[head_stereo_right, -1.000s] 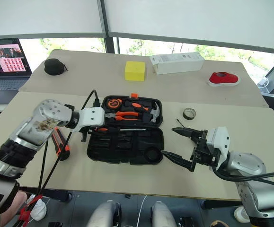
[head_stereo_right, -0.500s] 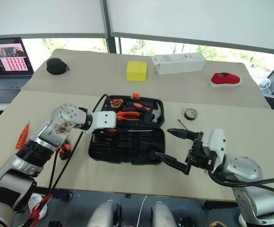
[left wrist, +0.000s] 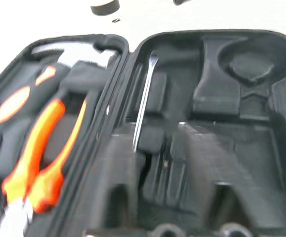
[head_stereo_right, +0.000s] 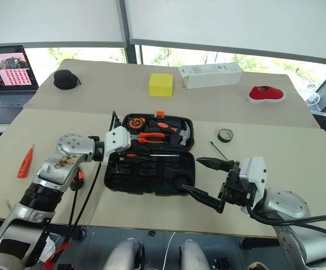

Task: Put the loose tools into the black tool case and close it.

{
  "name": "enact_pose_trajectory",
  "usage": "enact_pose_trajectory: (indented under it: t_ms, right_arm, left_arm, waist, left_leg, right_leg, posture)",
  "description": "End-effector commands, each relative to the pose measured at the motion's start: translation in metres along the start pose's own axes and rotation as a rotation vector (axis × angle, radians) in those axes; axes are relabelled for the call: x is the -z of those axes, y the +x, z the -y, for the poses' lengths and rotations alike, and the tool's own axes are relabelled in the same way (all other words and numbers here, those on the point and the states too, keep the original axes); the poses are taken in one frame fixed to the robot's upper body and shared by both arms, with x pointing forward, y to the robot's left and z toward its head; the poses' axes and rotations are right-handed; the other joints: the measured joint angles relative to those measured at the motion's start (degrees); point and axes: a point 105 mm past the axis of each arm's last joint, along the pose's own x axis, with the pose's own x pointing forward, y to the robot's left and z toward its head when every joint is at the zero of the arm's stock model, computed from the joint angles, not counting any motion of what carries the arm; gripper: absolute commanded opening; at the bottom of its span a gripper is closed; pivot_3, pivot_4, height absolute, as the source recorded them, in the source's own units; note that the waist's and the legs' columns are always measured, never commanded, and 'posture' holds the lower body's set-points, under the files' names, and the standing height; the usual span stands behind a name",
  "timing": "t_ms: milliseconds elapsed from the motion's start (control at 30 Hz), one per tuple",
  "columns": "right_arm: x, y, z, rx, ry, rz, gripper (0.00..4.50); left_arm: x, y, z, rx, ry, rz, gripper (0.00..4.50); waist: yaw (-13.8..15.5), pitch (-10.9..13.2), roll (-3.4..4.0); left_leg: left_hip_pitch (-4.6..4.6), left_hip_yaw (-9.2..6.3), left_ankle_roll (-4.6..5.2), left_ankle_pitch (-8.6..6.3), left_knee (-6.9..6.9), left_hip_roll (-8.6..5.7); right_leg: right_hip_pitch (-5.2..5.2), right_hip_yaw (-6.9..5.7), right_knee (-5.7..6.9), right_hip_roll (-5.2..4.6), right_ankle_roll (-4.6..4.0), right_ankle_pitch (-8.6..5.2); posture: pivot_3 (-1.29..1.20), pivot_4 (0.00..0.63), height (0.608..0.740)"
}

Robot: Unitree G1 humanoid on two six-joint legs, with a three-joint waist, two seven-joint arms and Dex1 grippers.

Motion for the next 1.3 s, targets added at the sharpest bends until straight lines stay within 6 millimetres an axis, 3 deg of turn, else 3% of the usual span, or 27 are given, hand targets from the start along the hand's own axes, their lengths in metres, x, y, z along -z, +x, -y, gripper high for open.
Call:
enact_pose_trajectory:
  t_ms: [33, 533, 633, 733, 833, 900, 1033, 1167, 1200, 1300]
  right_arm:
    - [-0.010, 0.001, -0.002, -0.001, -0.025, 0.033, 4.50]
    - [-0.008, 0.000, -0.005, 0.016, -0.008, 0.030, 4.50]
    - [-0.008, 0.000, -0.005, 0.022, 0.002, 0.031, 4.50]
    - [-0.009, -0.005, 0.001, 0.080, 0.014, 0.051, 4.50]
    - [-0.003, -0.022, 0.014, 0.193, 0.030, 0.050, 4.50]
    - [0.005, -0.038, 0.020, 0.260, 0.025, 0.016, 4.50]
    - [0.034, -0.088, 0.027, 0.445, 0.012, -0.104, 4.50]
    - [0.057, -0.133, 0.019, 0.576, -0.013, -0.216, 4.50]
    - [0.062, -0.142, 0.014, 0.600, -0.001, -0.232, 4.50]
    - [0.076, -0.160, 0.002, 0.637, 0.019, -0.291, 4.50]
  left_arm:
    - [0.000, 0.006, -0.012, -0.090, -0.007, 0.043, 0.03]
    - [0.038, 0.030, 0.011, -0.040, -0.194, -0.137, 0.03]
    - [0.039, 0.032, 0.015, -0.024, -0.241, -0.144, 0.03]
    - [0.021, 0.024, 0.001, -0.110, -0.218, -0.015, 0.03]
    - [-0.006, 0.002, -0.007, -0.150, -0.159, 0.189, 0.71]
    - [-0.017, -0.017, -0.009, -0.162, -0.153, 0.300, 1.45]
    - [-0.031, -0.068, -0.001, -0.153, -0.150, 0.470, 2.81]
    - [-0.012, -0.109, 0.016, -0.162, -0.153, 0.400, 4.27]
    - [0.001, -0.123, 0.023, -0.171, -0.148, 0.349, 4.47]
    - [0.036, -0.149, 0.046, -0.161, -0.134, 0.208, 4.47]
  waist:
    - [0.30, 0.00, 0.00]
    - [0.37, -0.09, 0.10]
    - [0.33, -0.11, 0.13]
    - [0.33, -0.14, 0.17]
    - [0.27, -0.13, 0.17]
    - [0.21, -0.13, 0.16]
    - [0.17, -0.13, 0.19]
    - [-0.24, -0.15, 0.32]
    - [-0.35, -0.13, 0.35]
    - [-1.09, -0.14, 0.41]
  left_leg:
    - [0.00, 0.01, 0.00, 0.00, 0.02, -0.01]
    - [0.12, -0.03, 0.03, -0.02, 0.17, -0.02]
    - [0.53, -0.02, 0.03, -0.02, 0.17, -0.02]
    - [0.67, -0.03, 0.04, -0.03, 0.16, -0.01]
    - [0.58, -0.05, 0.04, -0.03, 0.16, 0.00]
    - [0.46, -0.07, 0.04, -0.04, 0.15, 0.02]
    - [0.31, -0.08, 0.05, -0.04, 0.14, 0.03]
    - [0.53, -0.04, 0.07, -0.08, -0.06, 0.03]
    - [0.59, -0.01, 0.07, -0.08, -0.13, 0.04]
    - [0.70, -0.03, 0.07, -0.08, -0.16, 0.14]
  right_leg:
    - [0.01, -0.01, 0.00, -0.01, 0.01, 0.00]
    - [0.28, -0.08, 0.00, -0.02, 0.06, 0.03]
    - [0.70, -0.09, -0.04, -0.02, 0.06, 0.02]
    - [0.81, -0.09, -0.06, -0.03, 0.07, 0.01]
    - [0.75, -0.09, -0.06, -0.04, 0.06, 0.02]
    - [0.64, -0.09, -0.08, -0.03, 0.05, 0.02]
    - [0.47, -0.09, -0.07, -0.05, 0.04, 0.03]
    - [0.54, -0.06, -0.12, -0.11, 0.00, -0.04]
    - [0.55, -0.03, -0.13, -0.12, -0.02, -0.05]
    - [0.56, -0.02, -0.13, -0.12, -0.15, -0.15]
  posture:
    - [0.00, 0.150, 0.740]
    - [0.00, 0.150, 0.740]
    - [0.00, 0.150, 0.740]
    - [0.00, 0.150, 0.740]
    - [0.00, 0.150, 0.740]
    - [0.00, 0.150, 0.740]
    - [0.00, 0.150, 0.740]
    - [0.00, 0.150, 0.740]
    - [0.00, 0.150, 0.740]
    - [0.00, 0.150, 0.740]
